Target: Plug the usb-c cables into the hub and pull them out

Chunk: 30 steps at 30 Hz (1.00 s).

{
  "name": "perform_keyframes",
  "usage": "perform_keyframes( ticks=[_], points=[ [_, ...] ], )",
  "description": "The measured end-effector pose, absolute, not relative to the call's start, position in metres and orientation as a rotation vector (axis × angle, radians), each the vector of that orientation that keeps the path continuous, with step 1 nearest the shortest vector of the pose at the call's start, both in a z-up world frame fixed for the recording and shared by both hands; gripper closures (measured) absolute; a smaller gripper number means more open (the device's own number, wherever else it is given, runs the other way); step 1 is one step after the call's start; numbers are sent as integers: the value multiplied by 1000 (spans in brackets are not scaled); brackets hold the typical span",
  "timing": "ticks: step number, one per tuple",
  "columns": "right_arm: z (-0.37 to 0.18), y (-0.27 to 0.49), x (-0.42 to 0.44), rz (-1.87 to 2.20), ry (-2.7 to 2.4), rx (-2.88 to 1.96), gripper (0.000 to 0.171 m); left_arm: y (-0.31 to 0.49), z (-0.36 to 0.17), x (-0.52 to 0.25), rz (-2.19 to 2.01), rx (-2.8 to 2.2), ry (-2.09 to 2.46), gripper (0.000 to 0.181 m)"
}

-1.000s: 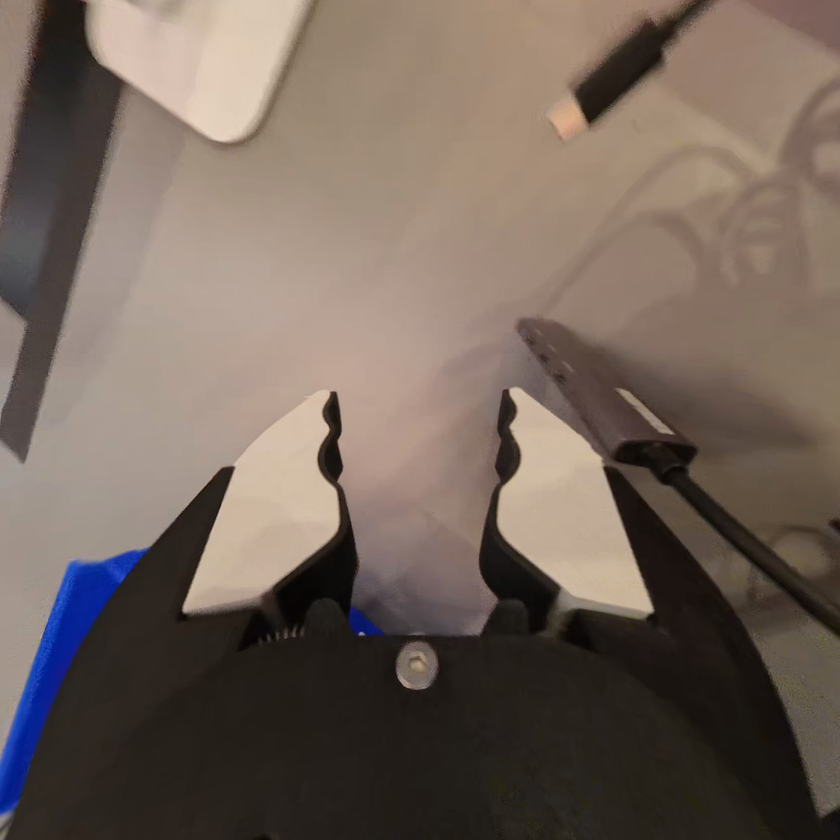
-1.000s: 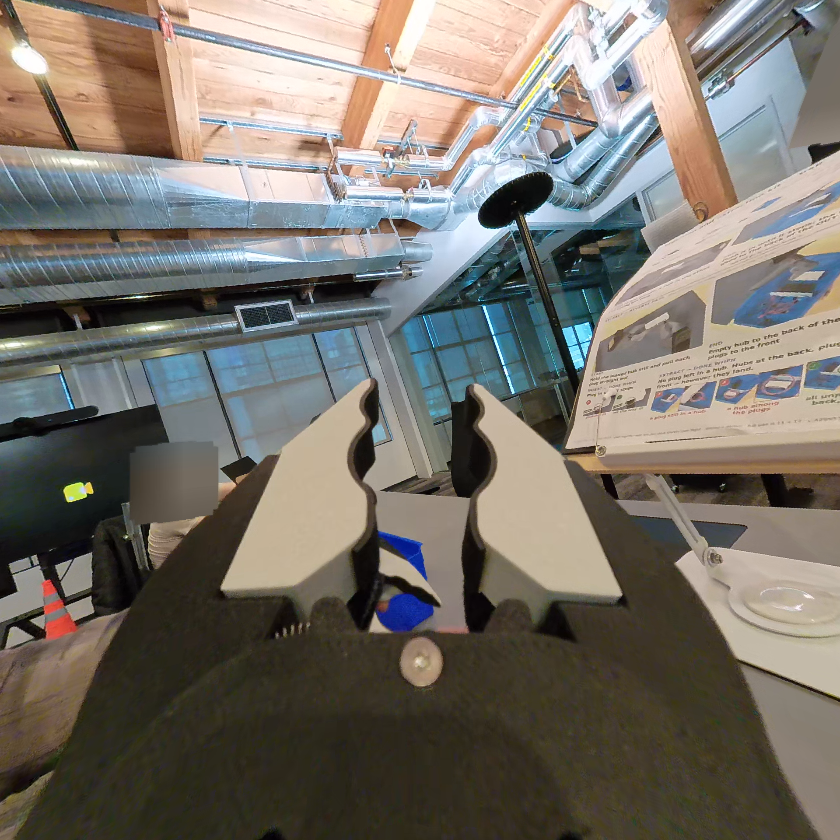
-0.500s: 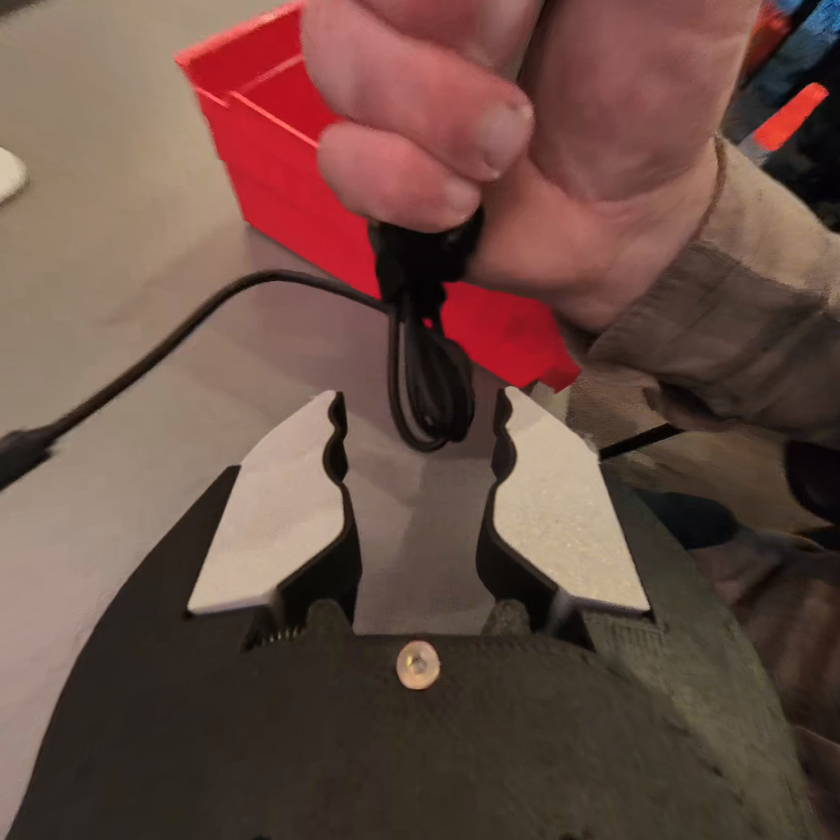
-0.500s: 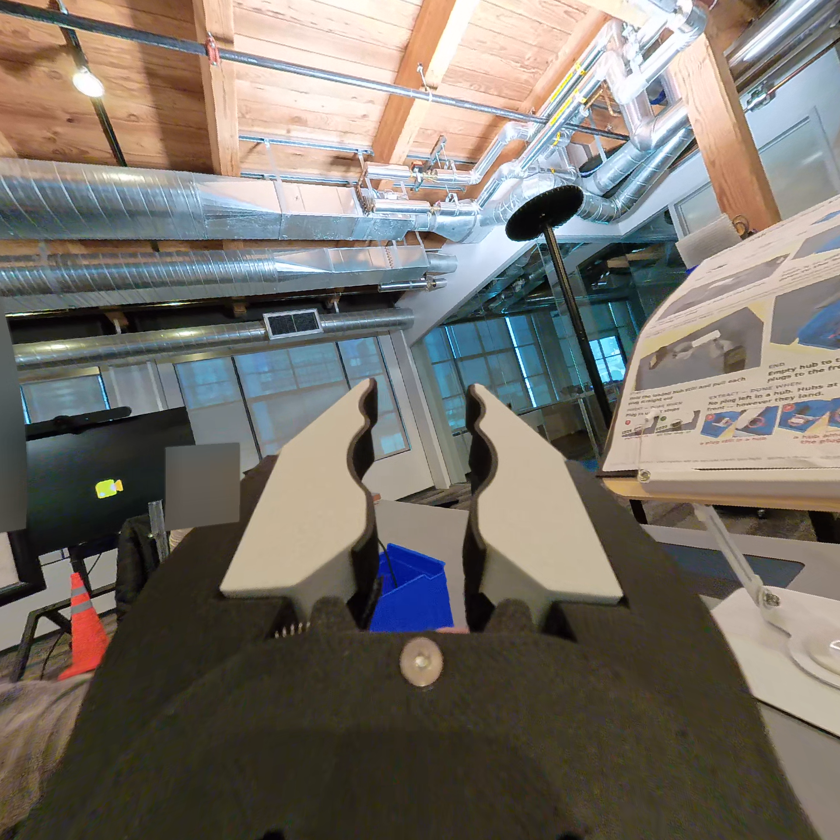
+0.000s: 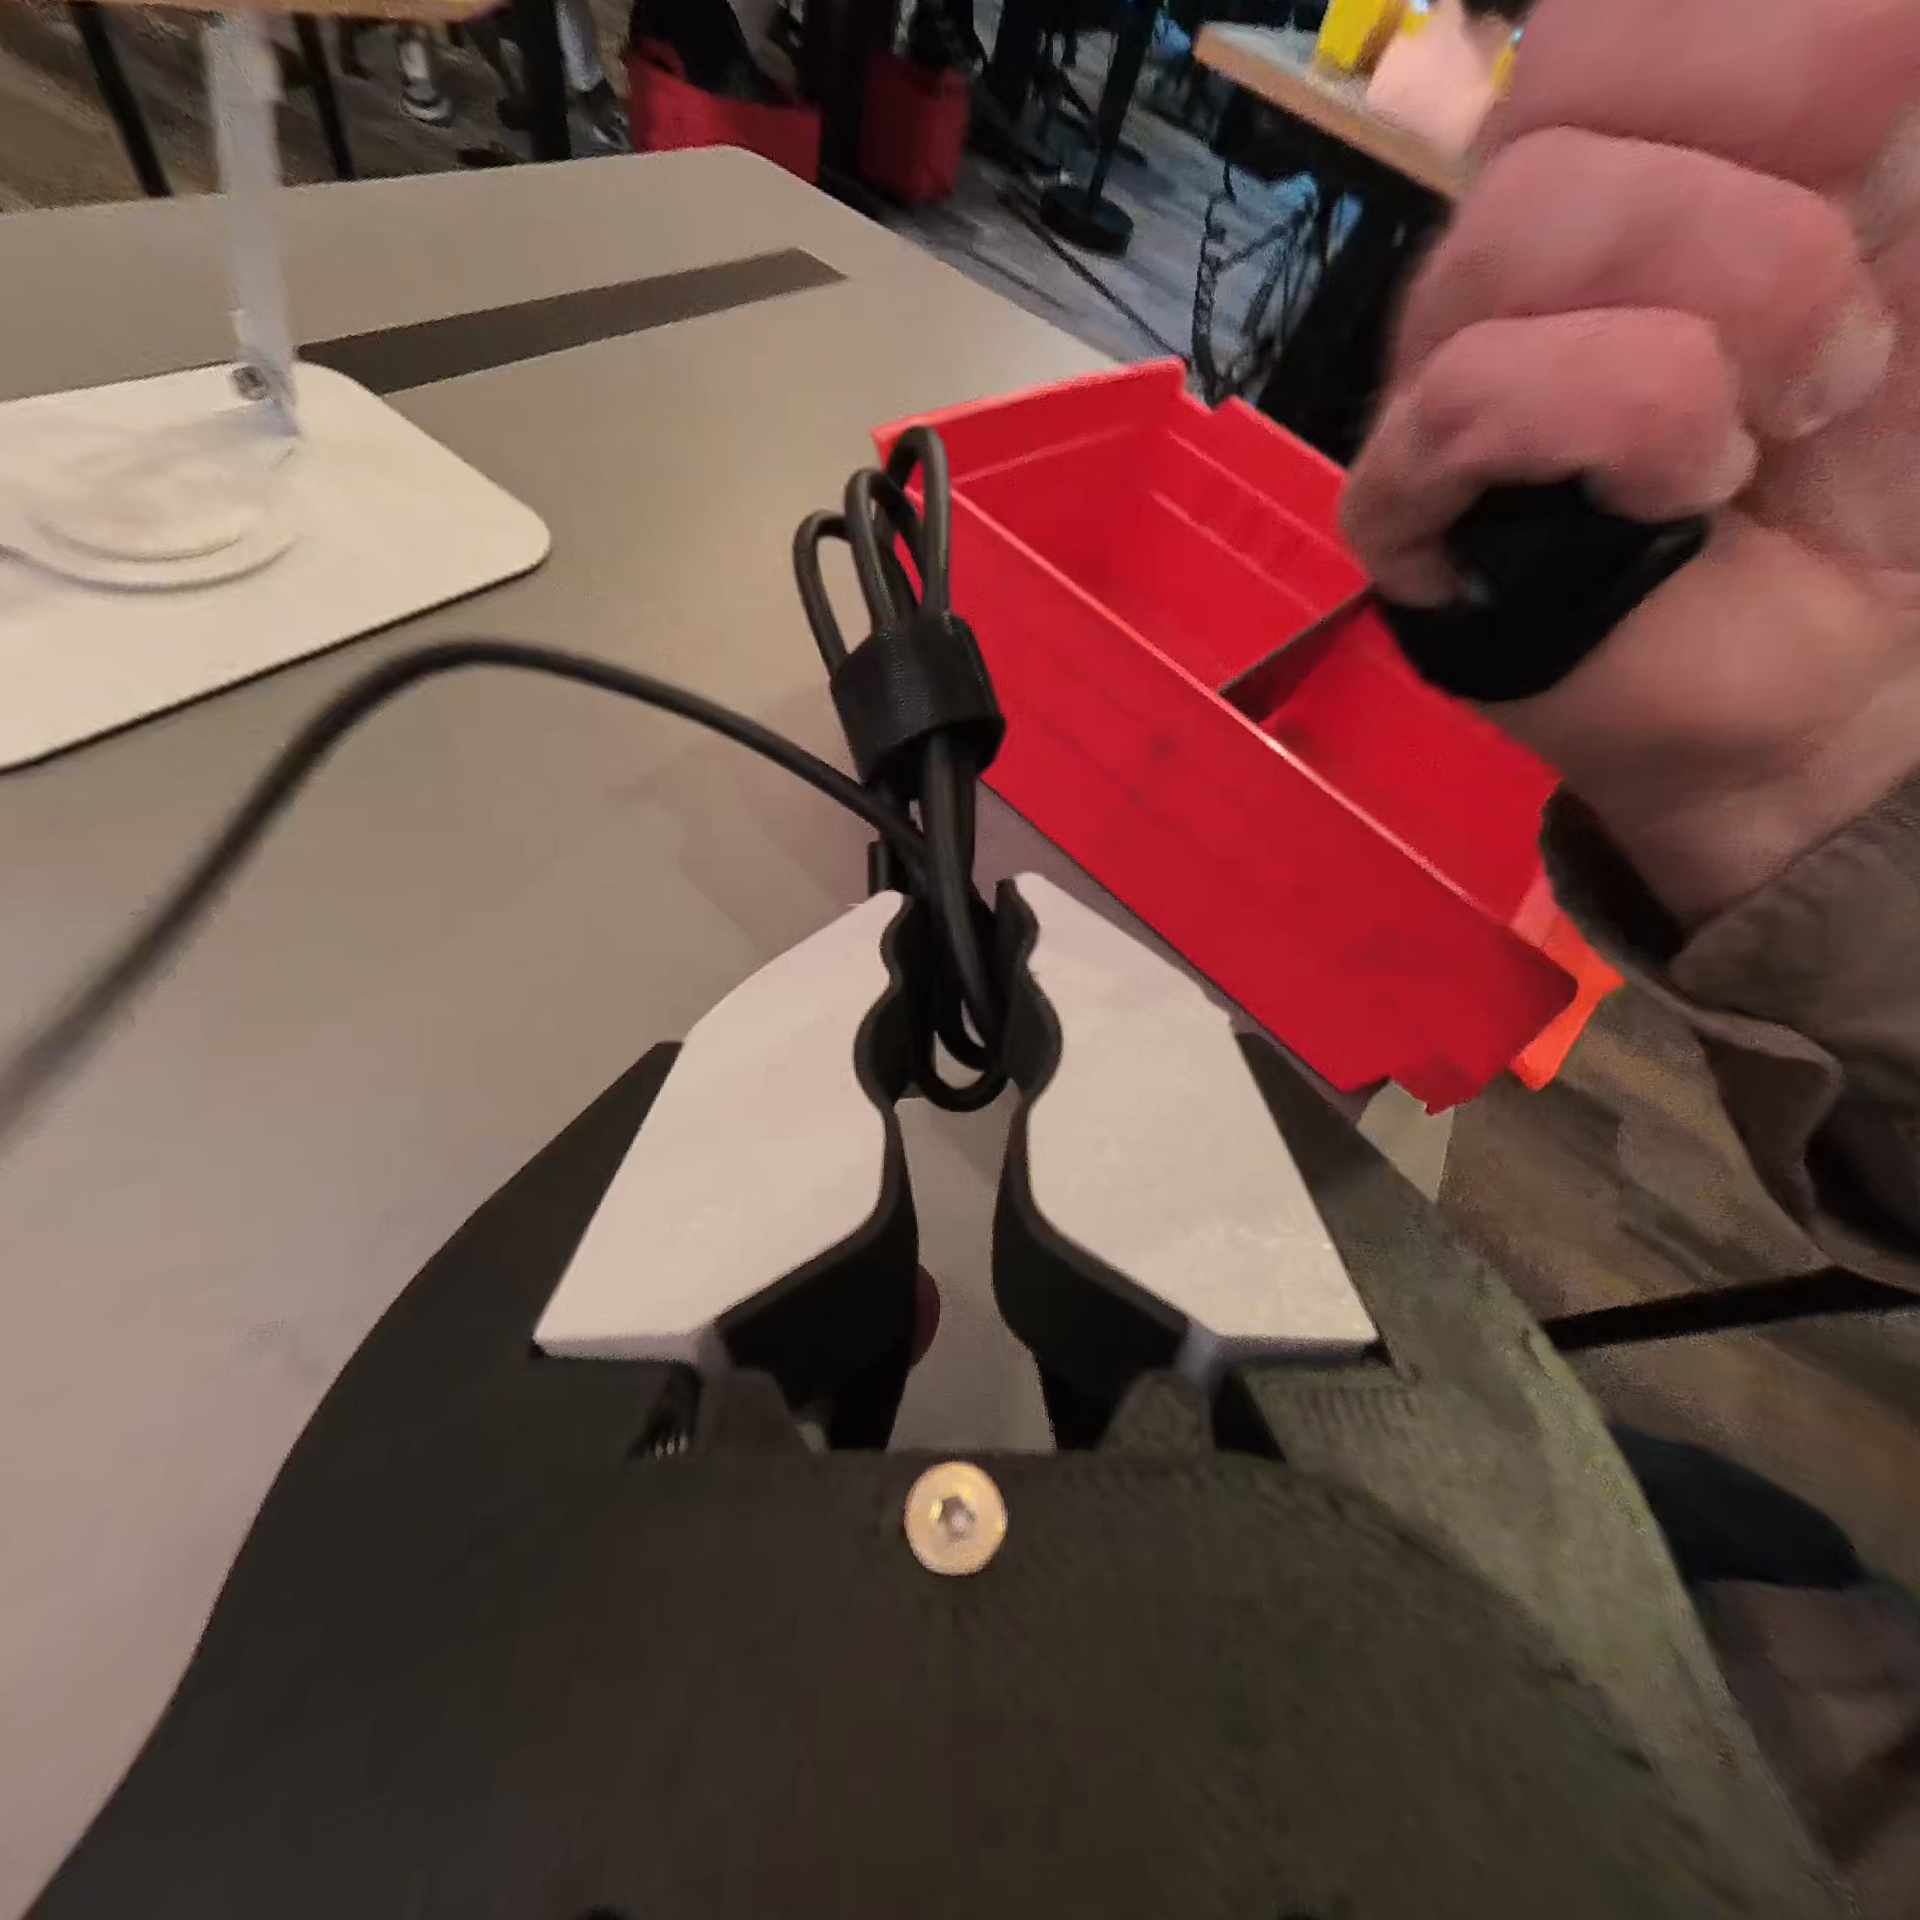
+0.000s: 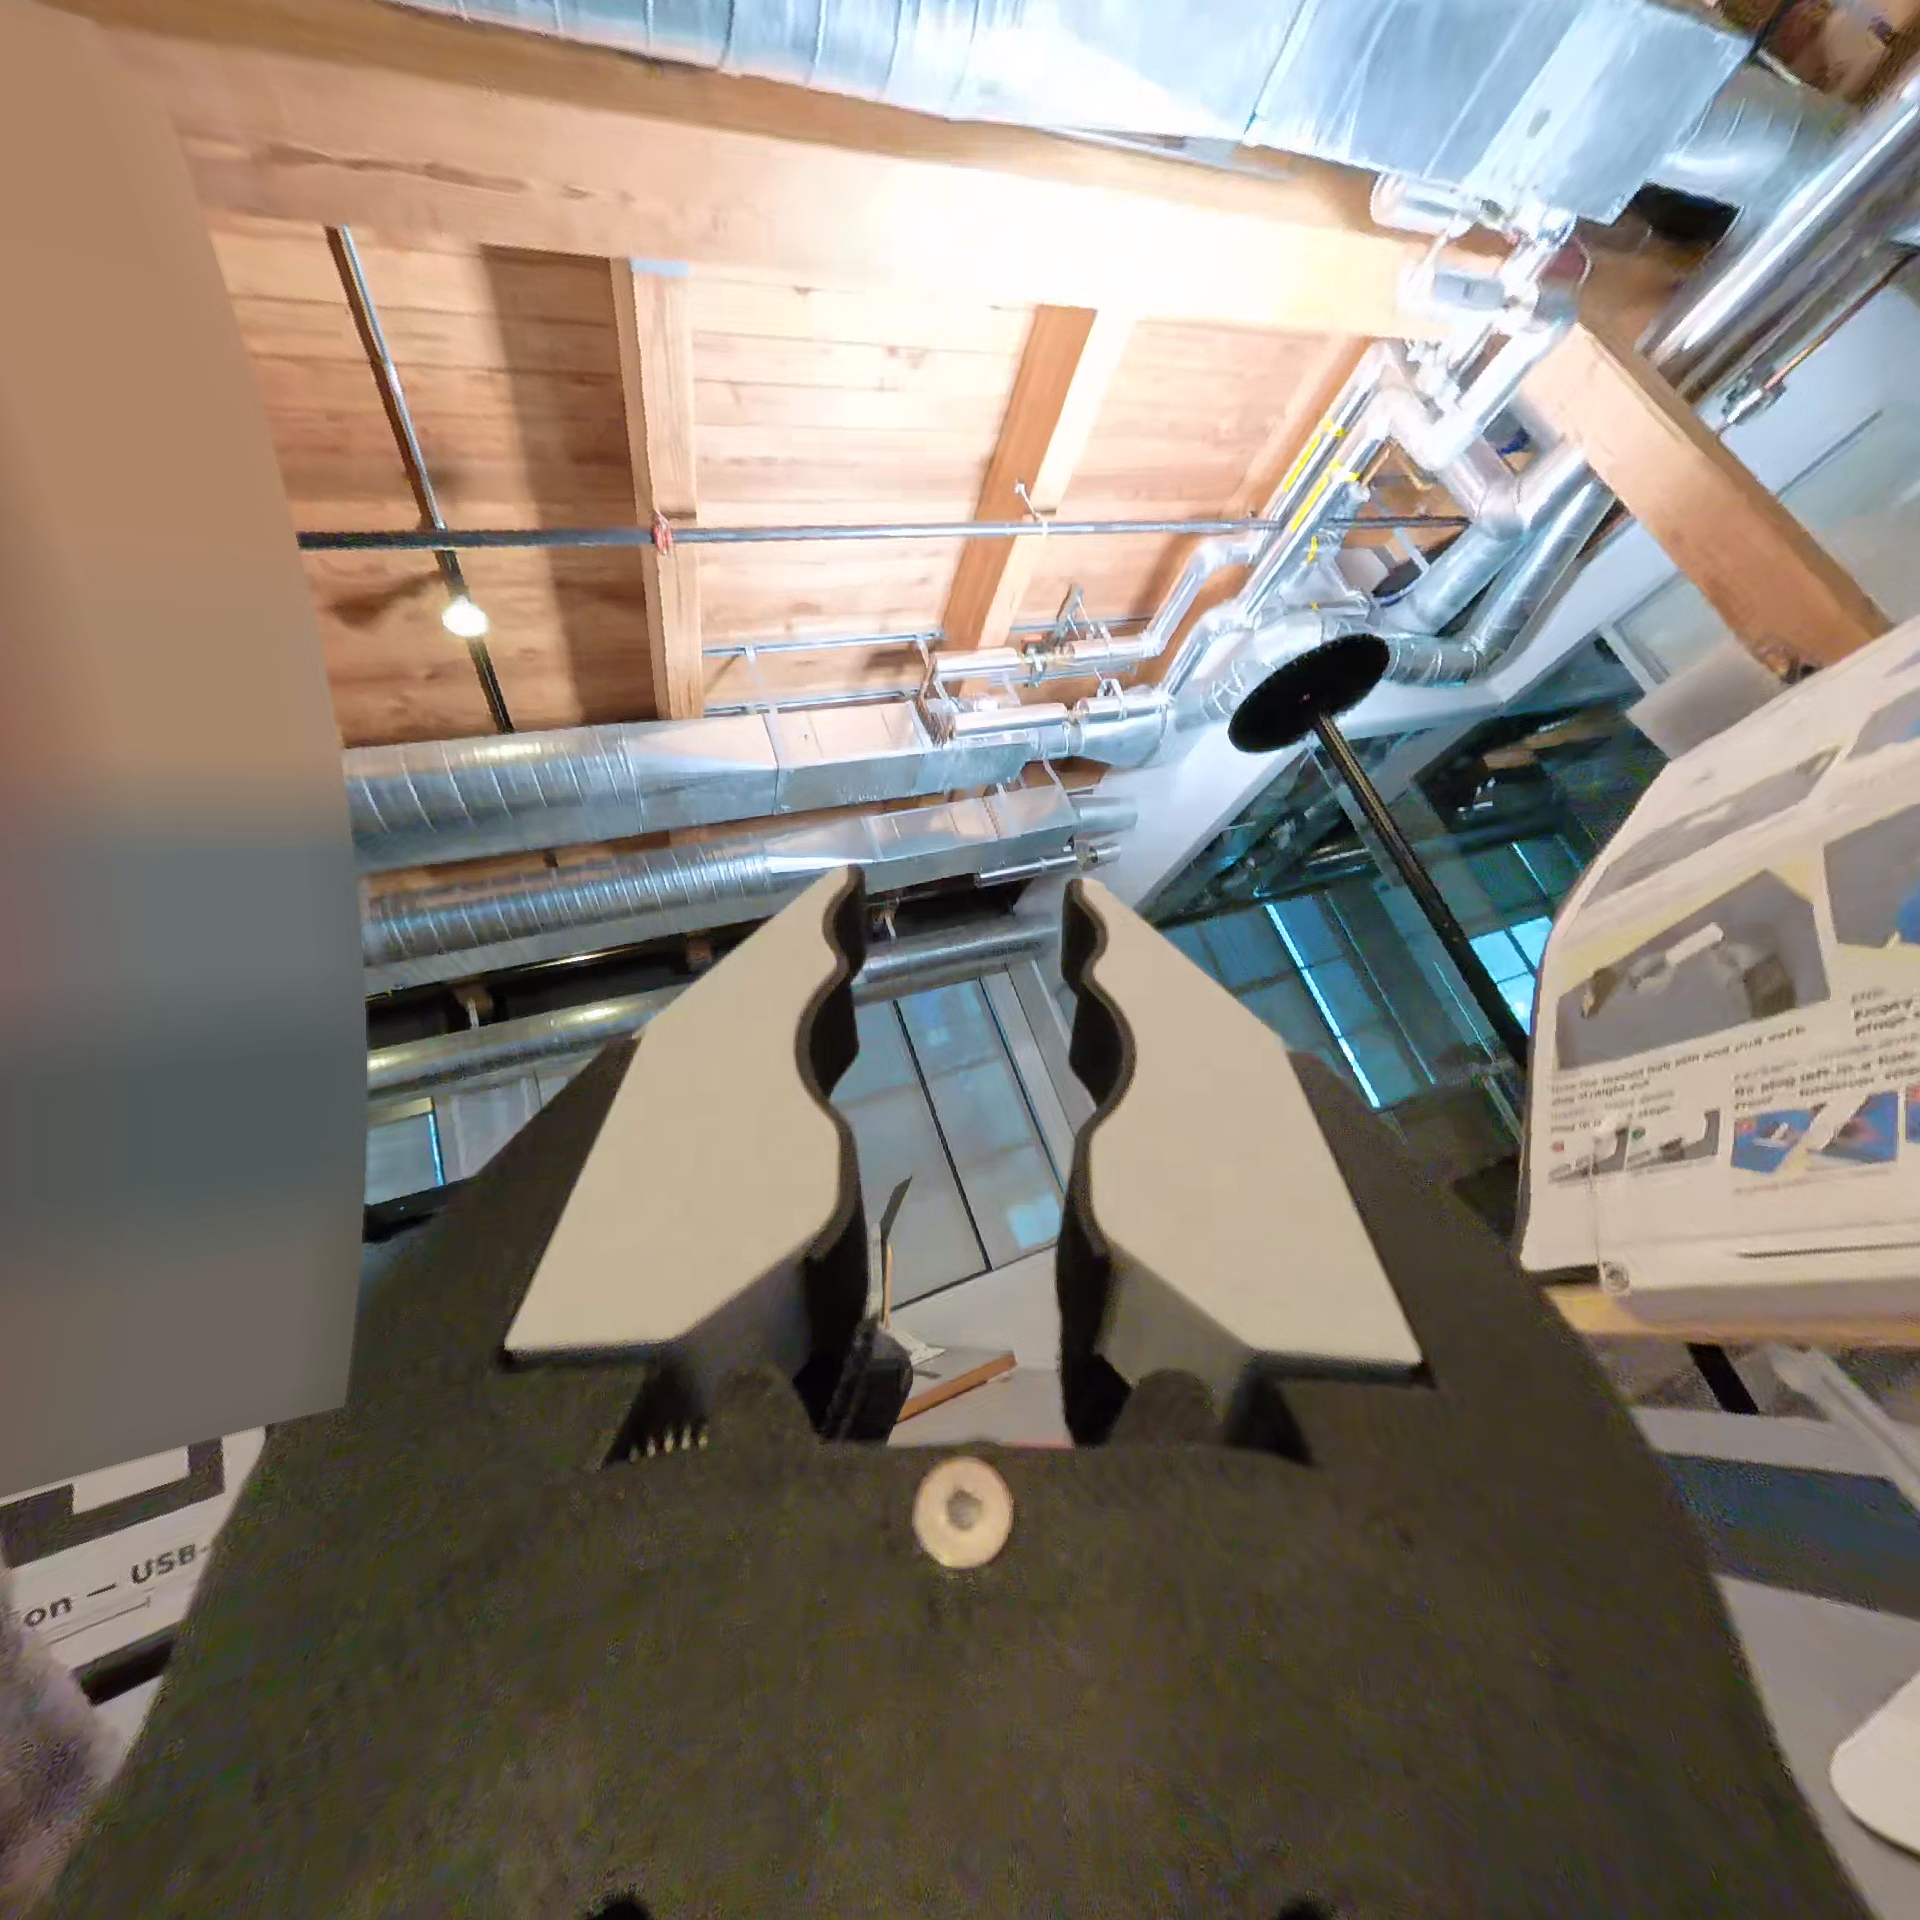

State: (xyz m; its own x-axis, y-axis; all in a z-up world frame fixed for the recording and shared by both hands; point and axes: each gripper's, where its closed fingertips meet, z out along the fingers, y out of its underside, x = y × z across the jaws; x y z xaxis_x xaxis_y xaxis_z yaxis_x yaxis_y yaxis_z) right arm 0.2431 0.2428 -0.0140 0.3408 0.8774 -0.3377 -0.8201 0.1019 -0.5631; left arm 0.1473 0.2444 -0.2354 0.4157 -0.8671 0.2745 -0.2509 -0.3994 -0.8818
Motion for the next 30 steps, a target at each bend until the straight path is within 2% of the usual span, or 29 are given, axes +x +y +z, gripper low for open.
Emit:
perform_keyframes(
  ticks=[5, 12, 15, 17, 23, 28, 30],
  points=[
    [-2, 235, 253, 1216, -166, -821, 128, 248, -229, 130, -993, -1853, 942, 168],
    [-61, 228, 185, 953, -503, -1249, 119, 241, -221, 111, -865, -1754, 1146, 168],
    [-102, 221, 163, 702, -745, -1429, 111, 241, -225, 99, -762, -1780, 1243, 168],
    [-126, 217, 155, 510, -903, -1491, 111, 235, -223, 96, -750, -1763, 1310, 168],
    [-181, 224, 145, -227, -1369, -1434, 106, 219, -216, 95, -766, -1770, 1402, 167],
    [-201, 235, 134, -622, -1561, -1257, 115, 205, -210, 102, -827, -1770, 1450, 167],
    [-204, 240, 132, -696, -1566, -1219, 135, 197, -209, 106, -876, -1768, 1472, 167]
  ],
)
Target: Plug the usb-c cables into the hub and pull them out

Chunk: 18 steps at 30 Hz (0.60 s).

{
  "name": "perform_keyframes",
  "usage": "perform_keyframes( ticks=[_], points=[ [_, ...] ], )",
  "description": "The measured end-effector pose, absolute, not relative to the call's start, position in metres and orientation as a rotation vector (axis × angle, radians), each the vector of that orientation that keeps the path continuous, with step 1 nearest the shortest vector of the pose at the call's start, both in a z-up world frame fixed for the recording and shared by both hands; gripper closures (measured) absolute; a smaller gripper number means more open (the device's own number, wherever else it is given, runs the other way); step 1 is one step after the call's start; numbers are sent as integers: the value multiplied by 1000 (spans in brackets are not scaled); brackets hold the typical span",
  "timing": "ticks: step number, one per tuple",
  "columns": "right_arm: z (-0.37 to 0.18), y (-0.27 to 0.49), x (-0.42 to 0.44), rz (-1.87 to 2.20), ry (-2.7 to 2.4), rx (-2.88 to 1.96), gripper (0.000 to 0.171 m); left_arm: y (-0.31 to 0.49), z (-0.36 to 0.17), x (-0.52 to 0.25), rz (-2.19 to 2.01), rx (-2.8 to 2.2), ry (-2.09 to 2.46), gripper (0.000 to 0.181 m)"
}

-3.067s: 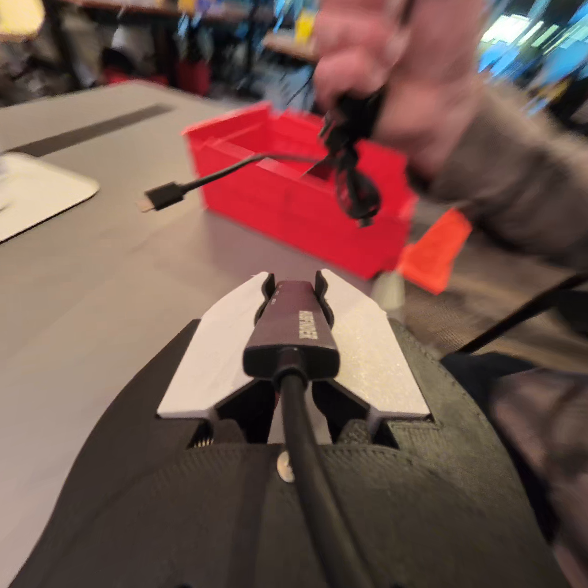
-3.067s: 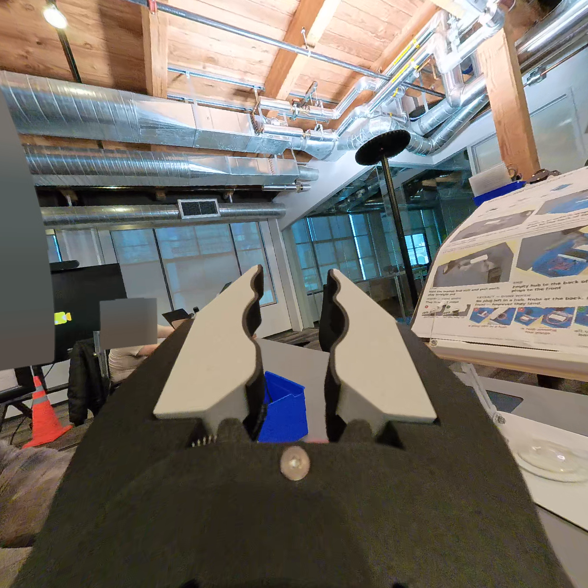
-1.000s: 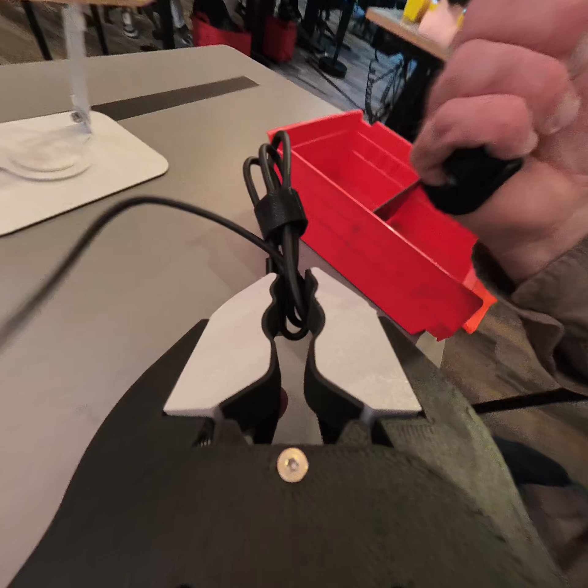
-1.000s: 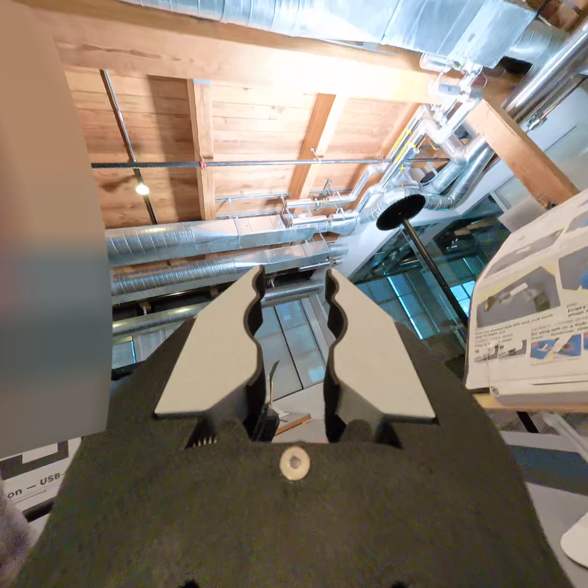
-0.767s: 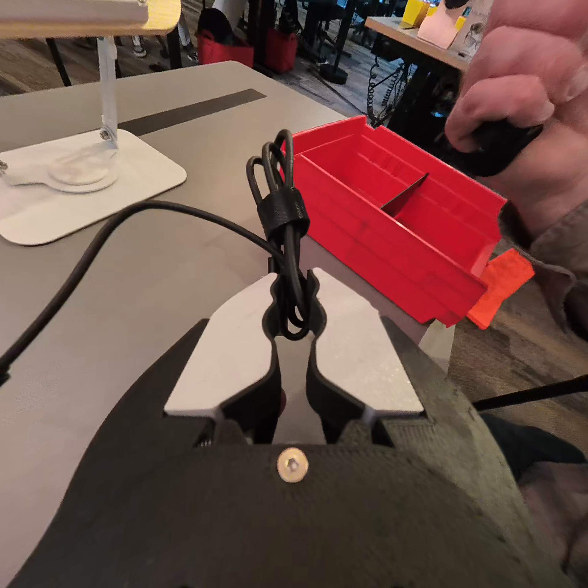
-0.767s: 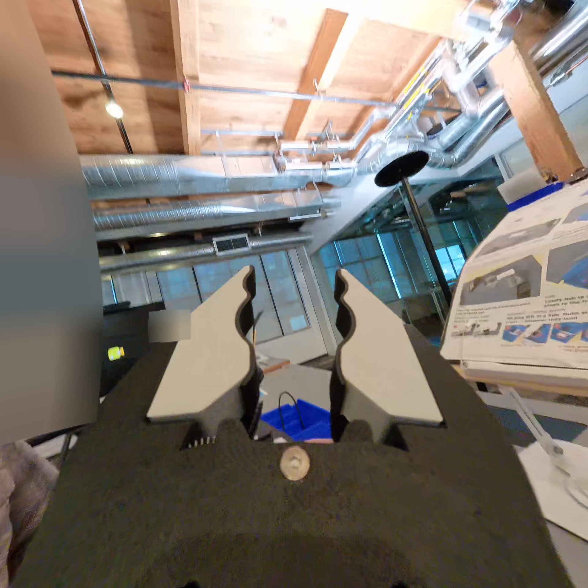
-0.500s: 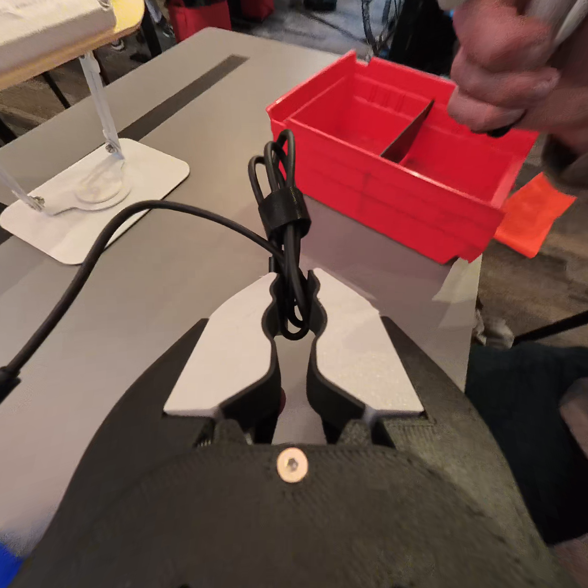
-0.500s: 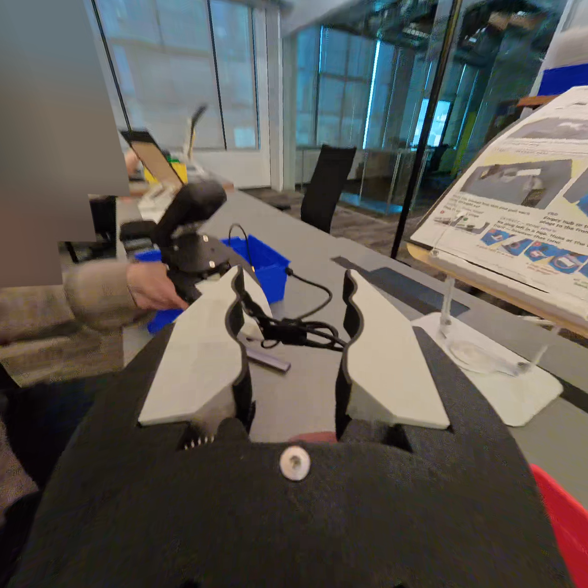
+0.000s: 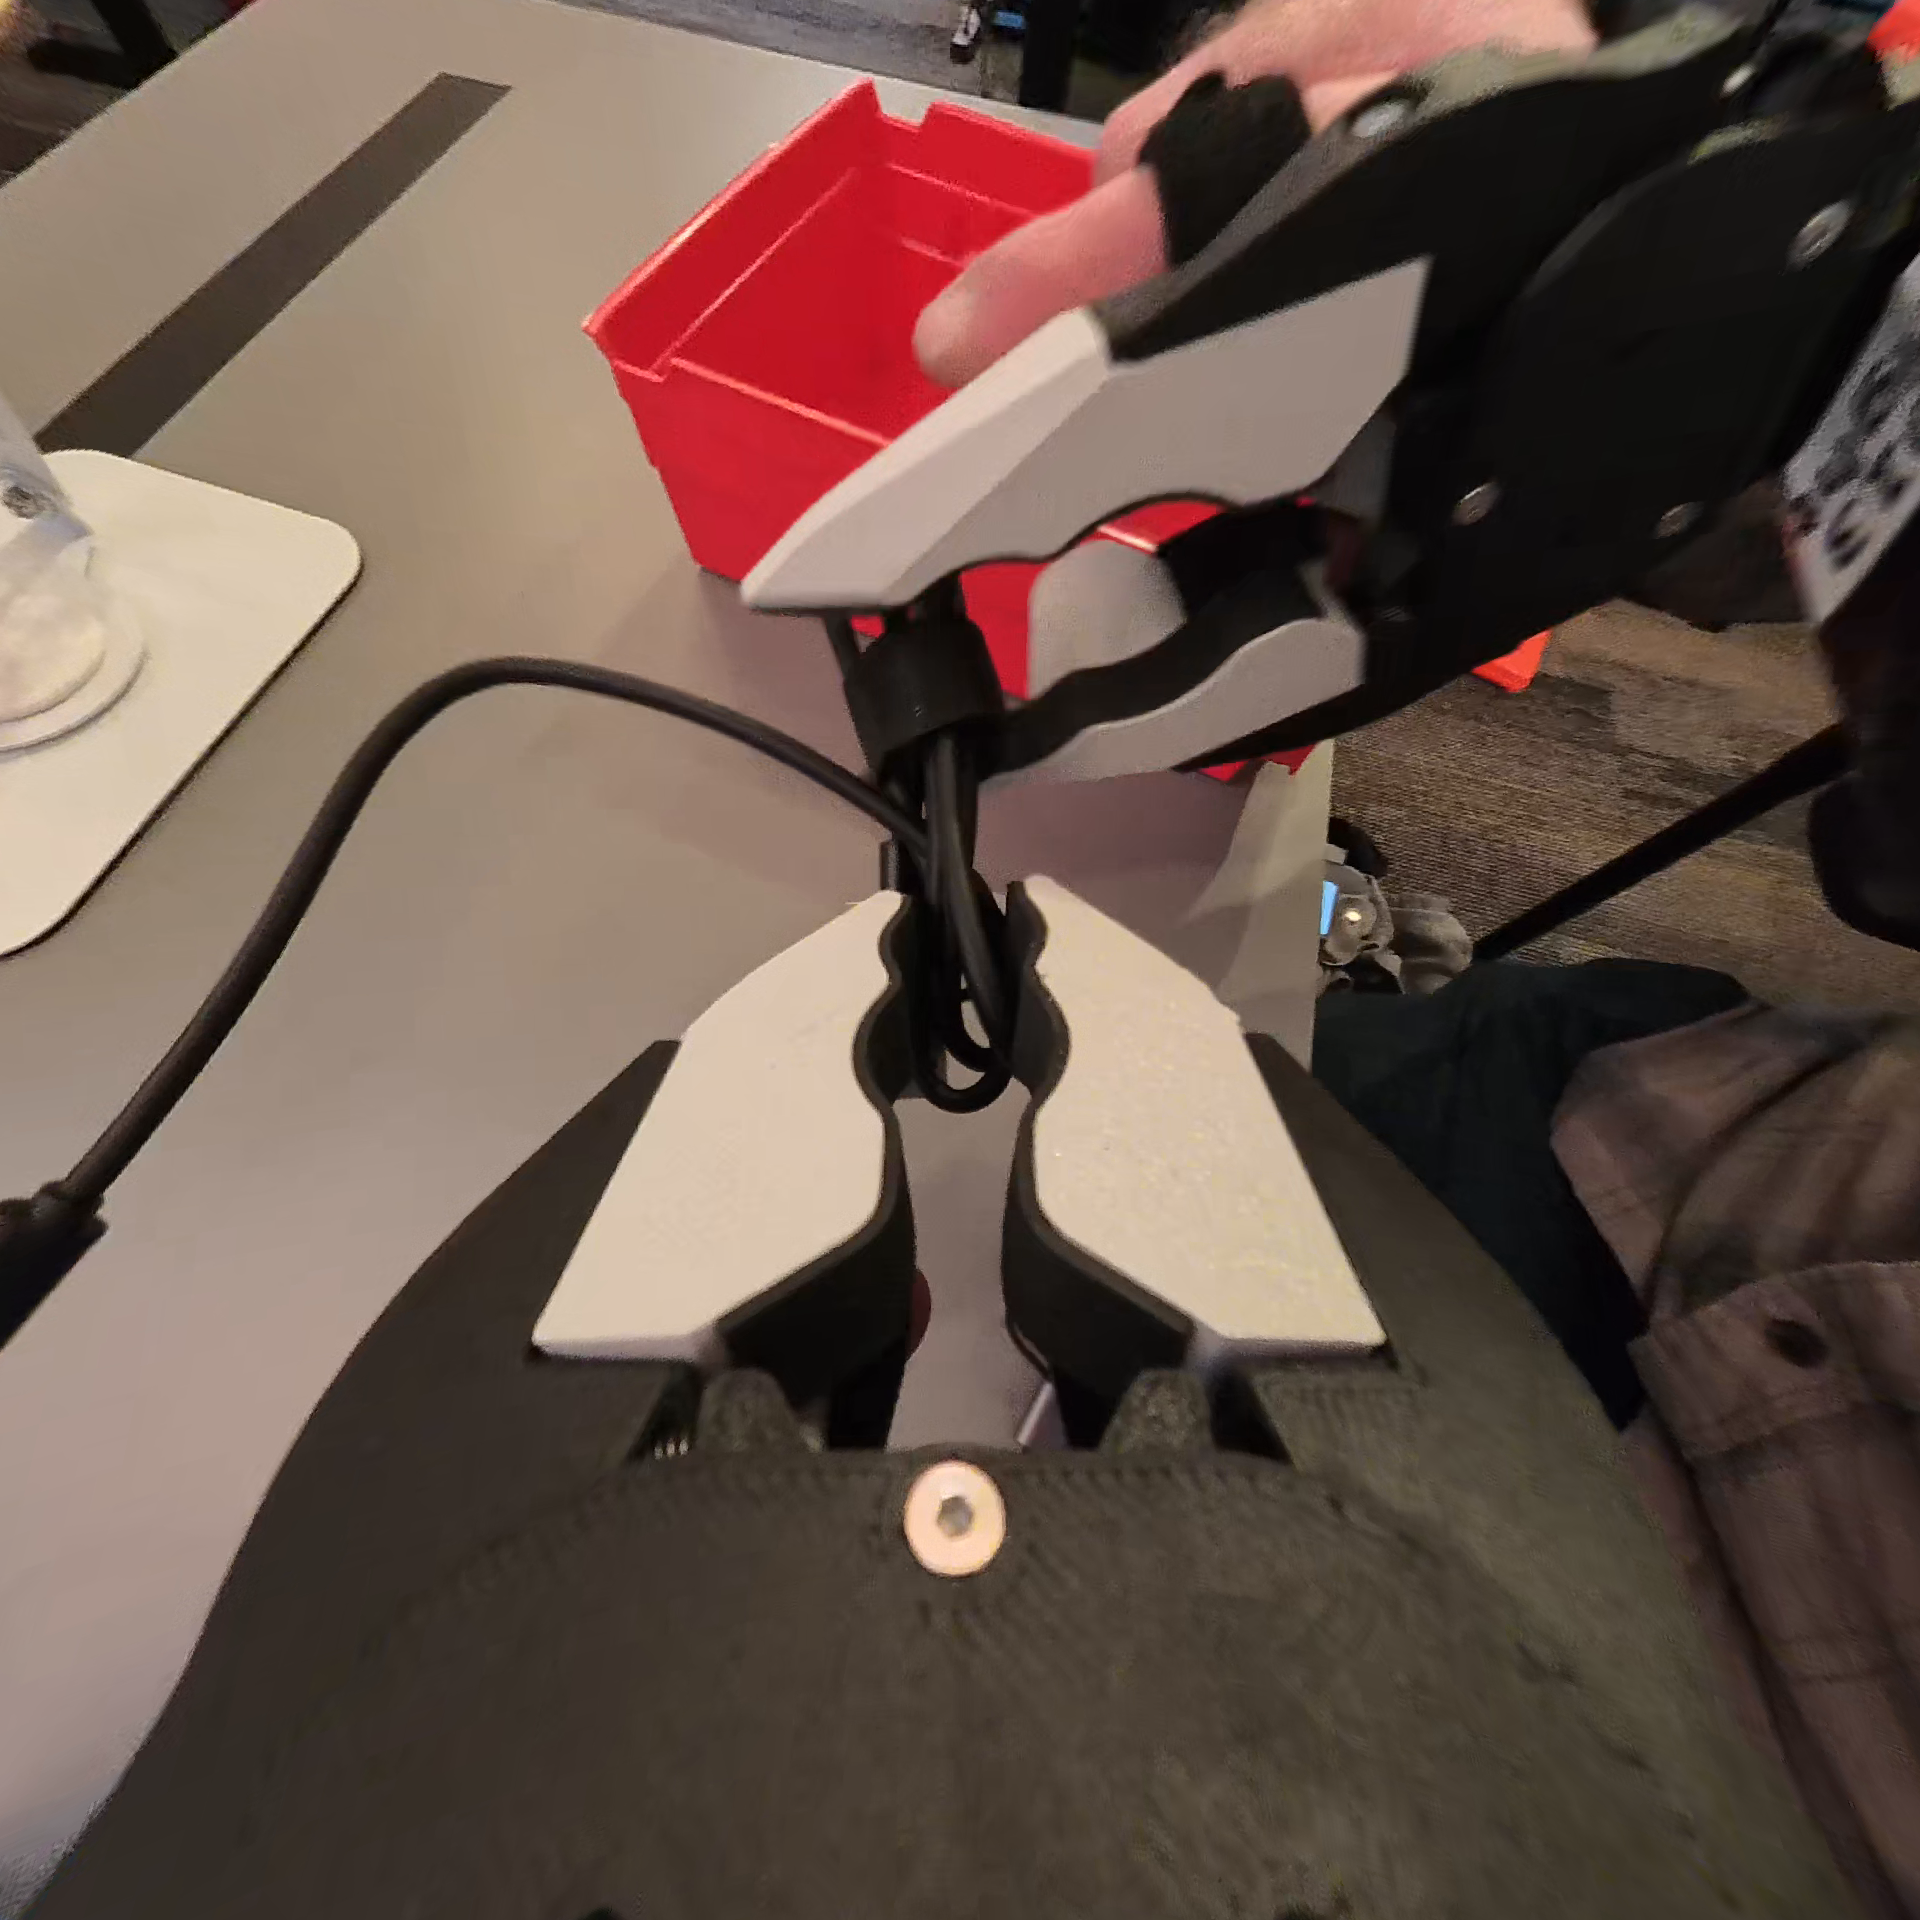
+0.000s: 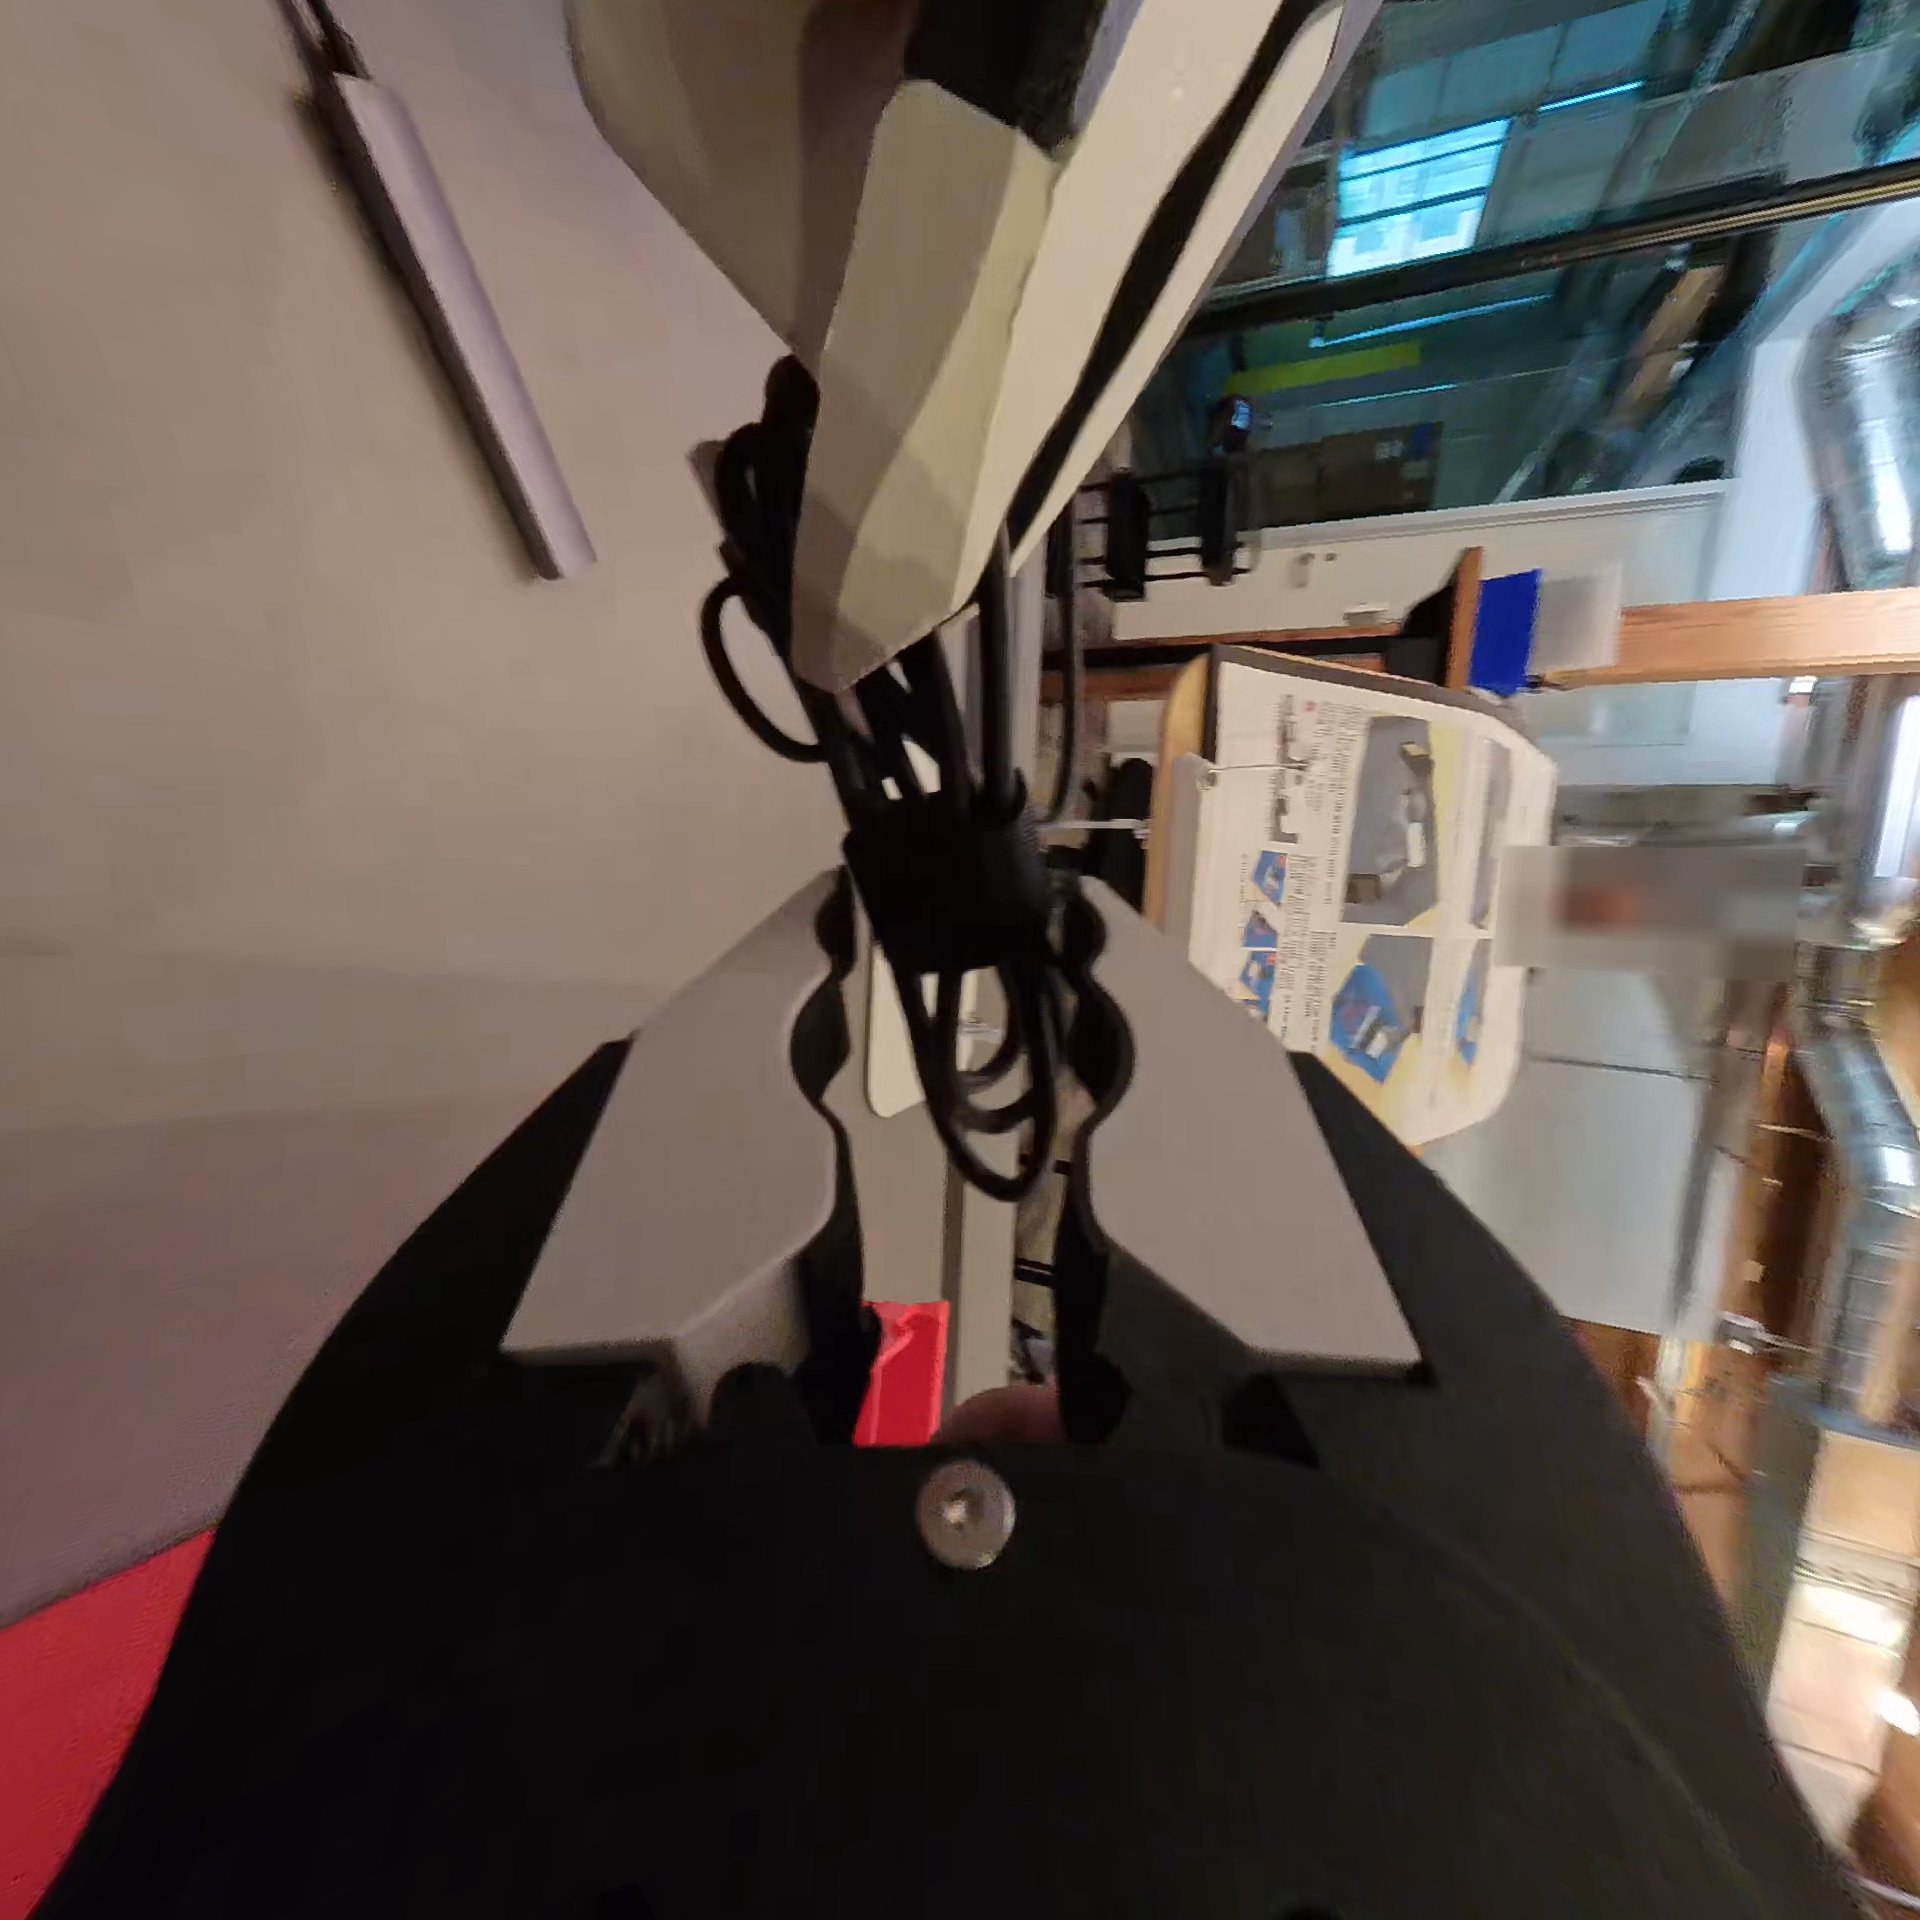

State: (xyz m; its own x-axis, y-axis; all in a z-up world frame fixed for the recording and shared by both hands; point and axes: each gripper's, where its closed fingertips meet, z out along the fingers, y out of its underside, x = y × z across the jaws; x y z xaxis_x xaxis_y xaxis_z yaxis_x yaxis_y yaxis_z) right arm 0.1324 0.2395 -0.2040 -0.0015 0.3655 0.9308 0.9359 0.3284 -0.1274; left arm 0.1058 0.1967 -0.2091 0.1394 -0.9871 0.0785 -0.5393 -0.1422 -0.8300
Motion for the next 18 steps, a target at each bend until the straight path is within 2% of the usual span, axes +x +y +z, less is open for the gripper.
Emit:
perform_keyframes(
  ticks=[3, 6, 8, 10, 13, 18],
  points=[
    [-206, 239, 131, -721, -1570, -1196, 150, 195, -211, 106, -867, -1767, 1480, 167],
    [-203, 236, 134, -700, -1536, -1218, 155, 196, -205, 106, -910, -1744, 1433, 162],
    [-196, 235, 142, -701, -1498, -1248, 156, 196, -194, 106, -952, -1709, 1390, 156],
    [-187, 235, 155, -730, -1466, -1268, 156, 200, -186, 100, -943, -1692, 1356, 141],
    [-167, 228, 183, -782, -1413, -1311, 156, 207, -183, 86, -905, -1703, 1324, 137],
    [-139, 199, 247, -873, -1319, -1427, 156, 218, -212, 60, -763, -1804, 1337, 132]
  ],
)
